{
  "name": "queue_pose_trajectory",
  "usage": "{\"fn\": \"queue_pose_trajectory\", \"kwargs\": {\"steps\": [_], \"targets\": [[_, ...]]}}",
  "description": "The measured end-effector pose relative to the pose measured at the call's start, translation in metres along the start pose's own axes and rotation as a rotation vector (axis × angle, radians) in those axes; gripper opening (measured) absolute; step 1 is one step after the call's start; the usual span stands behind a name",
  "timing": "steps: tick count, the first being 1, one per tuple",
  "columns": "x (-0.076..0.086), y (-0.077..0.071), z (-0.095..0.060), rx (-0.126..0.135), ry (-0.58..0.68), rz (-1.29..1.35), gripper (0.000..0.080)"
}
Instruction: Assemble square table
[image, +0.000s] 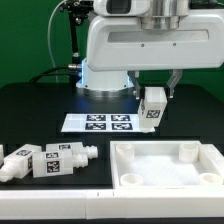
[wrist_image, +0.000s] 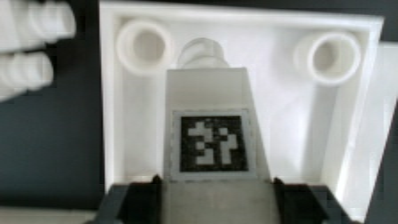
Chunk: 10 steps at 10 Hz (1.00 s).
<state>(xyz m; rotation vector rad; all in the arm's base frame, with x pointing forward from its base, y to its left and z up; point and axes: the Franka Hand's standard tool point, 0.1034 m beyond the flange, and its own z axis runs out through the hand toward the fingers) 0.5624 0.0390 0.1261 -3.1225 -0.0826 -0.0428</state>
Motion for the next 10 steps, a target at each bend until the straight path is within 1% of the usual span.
{"fn": "queue_pose_trajectory", "kwargs": {"steps": [1,2,3,4,5,6,7,8,10], "targets": [[0.002,0.000,0.001,-0.004,0.070,0.001,0.0284],[0.010,-0.008,0.001,0.011,0.128,0.031,0.0284],[0.028,-0.024,0.002,0.028,0.216,0.079,0.0284],[0.044,-0.049,0.004,0.047,0.263,0.106,0.0284],[0.057,-0.074,-0.002,0.061,0.303,0.142,0.0284],[0.068,-0.090,-0.013,0.059,0.359,0.111,0.0284],[0.066,-0.081,-0.009,0.052,0.418,0.108,0.0284],[0.060,-0.078,-0.003,0.049,0.431,0.112,0.0284],[0.060,-0.078,-0.003,0.047,0.428,0.108,0.0284]]}}
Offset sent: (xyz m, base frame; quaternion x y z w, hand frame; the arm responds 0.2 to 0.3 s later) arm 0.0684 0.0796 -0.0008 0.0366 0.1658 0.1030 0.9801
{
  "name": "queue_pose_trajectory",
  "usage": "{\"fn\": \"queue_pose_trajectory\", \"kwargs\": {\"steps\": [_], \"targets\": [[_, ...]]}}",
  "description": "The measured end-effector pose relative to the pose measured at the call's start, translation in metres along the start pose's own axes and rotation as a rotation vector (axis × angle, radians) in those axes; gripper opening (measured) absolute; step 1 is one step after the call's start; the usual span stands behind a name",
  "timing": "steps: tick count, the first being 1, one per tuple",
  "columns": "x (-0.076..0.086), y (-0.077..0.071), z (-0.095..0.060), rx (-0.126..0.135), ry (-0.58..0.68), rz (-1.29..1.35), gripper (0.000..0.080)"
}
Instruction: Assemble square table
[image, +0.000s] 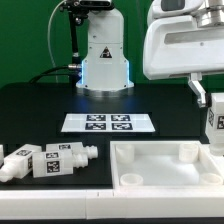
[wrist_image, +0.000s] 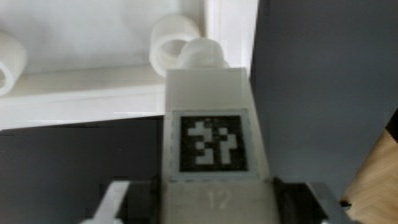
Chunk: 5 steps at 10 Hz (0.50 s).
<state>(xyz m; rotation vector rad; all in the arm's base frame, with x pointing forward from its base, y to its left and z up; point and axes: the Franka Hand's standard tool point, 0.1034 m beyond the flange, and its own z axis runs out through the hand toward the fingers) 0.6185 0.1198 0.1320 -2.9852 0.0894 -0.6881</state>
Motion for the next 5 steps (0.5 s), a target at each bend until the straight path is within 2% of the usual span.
{"fn": "queue_pose_trajectory", "kwargs": {"steps": [2,5], "targets": [[0.002,0.015,0.009,-0.017,0.012,-0.053,0.0284],[0.005,0.014,0.015,-0.018,0.016,-0.058,0.0284]]}}
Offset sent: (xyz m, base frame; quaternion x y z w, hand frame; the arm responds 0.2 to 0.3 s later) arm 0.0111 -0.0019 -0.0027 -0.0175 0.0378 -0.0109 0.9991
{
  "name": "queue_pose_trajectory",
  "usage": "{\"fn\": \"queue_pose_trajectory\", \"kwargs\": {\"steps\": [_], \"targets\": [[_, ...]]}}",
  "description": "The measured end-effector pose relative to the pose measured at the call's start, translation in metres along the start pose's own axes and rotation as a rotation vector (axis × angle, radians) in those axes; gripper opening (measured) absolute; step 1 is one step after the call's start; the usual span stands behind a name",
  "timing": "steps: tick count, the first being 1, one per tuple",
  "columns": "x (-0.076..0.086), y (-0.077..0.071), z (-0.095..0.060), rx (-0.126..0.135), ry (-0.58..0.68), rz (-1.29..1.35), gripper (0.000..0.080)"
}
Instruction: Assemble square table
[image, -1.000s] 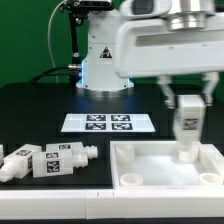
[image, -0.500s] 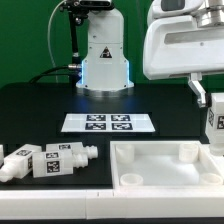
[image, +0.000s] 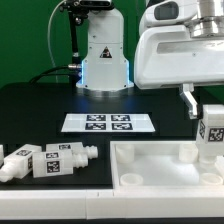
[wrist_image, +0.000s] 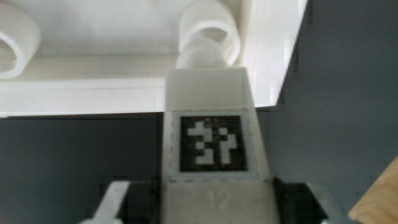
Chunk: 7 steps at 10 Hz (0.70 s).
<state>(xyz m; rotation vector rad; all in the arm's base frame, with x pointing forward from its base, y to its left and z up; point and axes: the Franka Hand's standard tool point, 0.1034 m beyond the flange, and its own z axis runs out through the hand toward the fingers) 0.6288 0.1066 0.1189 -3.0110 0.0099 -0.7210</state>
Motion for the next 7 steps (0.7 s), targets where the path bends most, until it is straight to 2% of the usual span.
{"fn": "queue_pose_trajectory", "kwargs": {"steps": [3,5,7], "targets": [[0.0008,0.0001,0.0010,0.001,0.049,0.006,0.0284],[0.0077,-0.0003,-0.0062,0.005,0.086,0.007,0.0284],[-0.0003,0.0005,-0.0027,0.001,0.124,0.006,0.0284]]}}
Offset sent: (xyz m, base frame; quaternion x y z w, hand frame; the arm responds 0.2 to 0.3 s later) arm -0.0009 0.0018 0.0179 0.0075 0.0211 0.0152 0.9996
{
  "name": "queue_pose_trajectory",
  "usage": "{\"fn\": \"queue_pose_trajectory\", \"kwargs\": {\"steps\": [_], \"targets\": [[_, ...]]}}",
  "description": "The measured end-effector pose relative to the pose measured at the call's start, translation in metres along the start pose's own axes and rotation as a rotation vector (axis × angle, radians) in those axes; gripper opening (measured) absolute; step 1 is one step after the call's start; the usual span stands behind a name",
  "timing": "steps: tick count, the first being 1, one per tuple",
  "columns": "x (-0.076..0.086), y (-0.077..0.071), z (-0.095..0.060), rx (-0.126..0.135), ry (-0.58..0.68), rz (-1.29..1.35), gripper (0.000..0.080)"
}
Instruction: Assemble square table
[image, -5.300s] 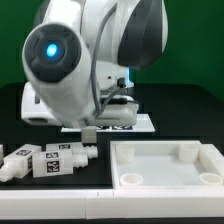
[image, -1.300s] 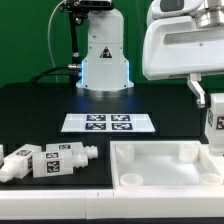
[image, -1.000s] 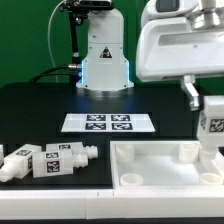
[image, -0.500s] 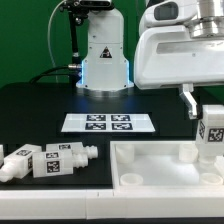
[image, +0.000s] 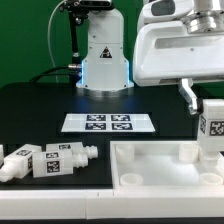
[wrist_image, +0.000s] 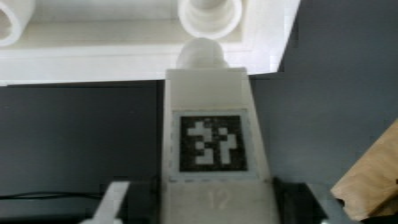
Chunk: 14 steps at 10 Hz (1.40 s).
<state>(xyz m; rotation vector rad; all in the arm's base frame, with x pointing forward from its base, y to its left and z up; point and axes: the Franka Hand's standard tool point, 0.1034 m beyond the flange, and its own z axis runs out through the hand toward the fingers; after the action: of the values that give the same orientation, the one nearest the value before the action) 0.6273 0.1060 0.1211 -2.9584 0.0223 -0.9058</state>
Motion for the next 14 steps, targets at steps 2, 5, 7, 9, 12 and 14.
{"fn": "queue_pose_trajectory", "kwargs": {"steps": [2,5,7,9,12,14], "targets": [[-0.001,0.001,0.001,-0.002,-0.003,0.001,0.0285],[-0.005,0.000,0.005,-0.005,0.012,0.004,0.0285],[-0.009,0.002,0.011,-0.010,0.006,0.004,0.0285],[-0.010,-0.001,0.012,-0.007,-0.001,0.003,0.0285],[-0.014,-0.006,0.014,-0.002,-0.004,-0.002,0.0285],[-0.015,-0.007,0.015,-0.003,-0.002,-0.003,0.0285]]}}
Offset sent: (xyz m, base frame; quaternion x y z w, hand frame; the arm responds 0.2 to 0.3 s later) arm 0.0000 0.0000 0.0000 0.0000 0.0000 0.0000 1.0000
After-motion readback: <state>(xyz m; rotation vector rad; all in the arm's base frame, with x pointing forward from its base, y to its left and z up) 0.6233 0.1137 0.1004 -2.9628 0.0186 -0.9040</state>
